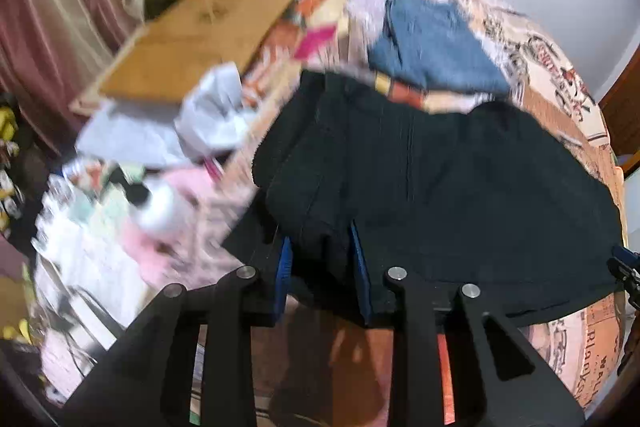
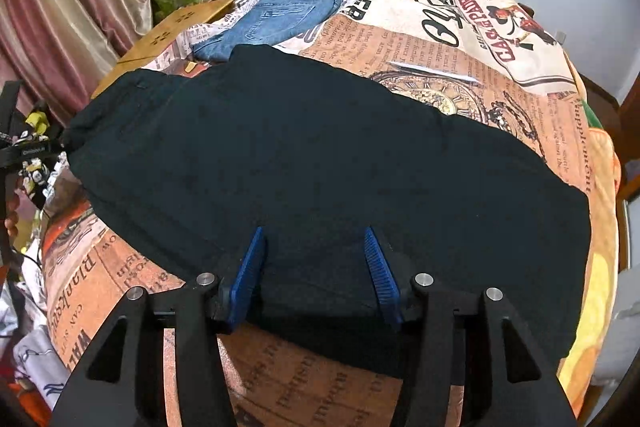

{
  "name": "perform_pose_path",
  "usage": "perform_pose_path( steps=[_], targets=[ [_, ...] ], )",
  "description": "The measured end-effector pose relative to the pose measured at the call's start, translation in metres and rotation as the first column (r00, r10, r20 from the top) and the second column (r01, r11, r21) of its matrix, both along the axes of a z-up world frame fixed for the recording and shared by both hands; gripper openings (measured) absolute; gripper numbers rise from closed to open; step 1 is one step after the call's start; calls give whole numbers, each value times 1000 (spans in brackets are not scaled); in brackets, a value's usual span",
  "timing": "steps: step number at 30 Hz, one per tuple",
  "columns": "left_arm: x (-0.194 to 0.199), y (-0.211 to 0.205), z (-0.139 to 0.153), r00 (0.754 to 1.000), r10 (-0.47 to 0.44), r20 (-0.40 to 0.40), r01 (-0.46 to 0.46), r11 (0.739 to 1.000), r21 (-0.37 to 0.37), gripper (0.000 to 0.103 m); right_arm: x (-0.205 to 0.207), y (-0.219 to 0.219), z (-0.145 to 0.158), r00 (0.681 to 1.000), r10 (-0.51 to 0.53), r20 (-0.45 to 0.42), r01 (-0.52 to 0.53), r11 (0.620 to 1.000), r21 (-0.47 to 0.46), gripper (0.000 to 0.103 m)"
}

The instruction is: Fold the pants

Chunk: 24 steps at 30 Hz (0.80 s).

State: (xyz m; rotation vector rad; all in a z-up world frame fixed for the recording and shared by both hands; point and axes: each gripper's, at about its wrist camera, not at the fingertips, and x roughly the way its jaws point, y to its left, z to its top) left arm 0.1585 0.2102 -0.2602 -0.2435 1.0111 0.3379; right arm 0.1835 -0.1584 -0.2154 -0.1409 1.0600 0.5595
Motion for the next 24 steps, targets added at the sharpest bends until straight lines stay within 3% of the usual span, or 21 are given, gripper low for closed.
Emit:
perform_pose_path(
  steps=[4, 7, 9, 11, 14, 16, 17, 20, 24],
  targets=[
    [-1, 8, 6, 1000, -7, 12, 6, 1000, 17, 29, -2, 2, 0, 1000, 3, 7, -3, 1000, -1, 48],
    [0, 13, -25, 999, 3, -52, -2, 1000, 27, 30, -4, 0, -1, 1000, -10, 0, 10, 1000, 19, 48],
    [-1, 20, -53, 995, 28, -100, -30, 999, -20, 34, -4, -1, -1, 1000, -18, -2, 18, 1000, 24, 48],
    [-6, 21, -63, 996, 31, -89, -32, 999, -9, 37, -6, -3, 0, 1000, -22, -1, 22, 1000, 21, 48],
    [-7, 10, -57, 994, -1, -109, 6, 999, 50, 43, -7, -10, 1, 999, -34, -3, 34, 999, 11, 48],
    [-6, 7, -52, 991, -6, -136, 19, 996, 92, 57, -7, -17, 2, 999, -49, -4, 49, 999, 7, 49],
    [-5, 5, -46, 990, -5, -140, 21, 993, 114, 58, -7, -23, 2, 998, -63, -6, 63, 998, 5, 49],
    [-6, 5, -26, 995, -2, -100, 12, 995, 100, 60, -11, -40, 2, 994, -111, -14, 111, 994, 6, 49],
    [3, 3, 1, 1000, -10, -22, 12, 995, 98, 73, -19, -70, 11, 983, -183, 20, 184, 982, -34, 49]
  ],
)
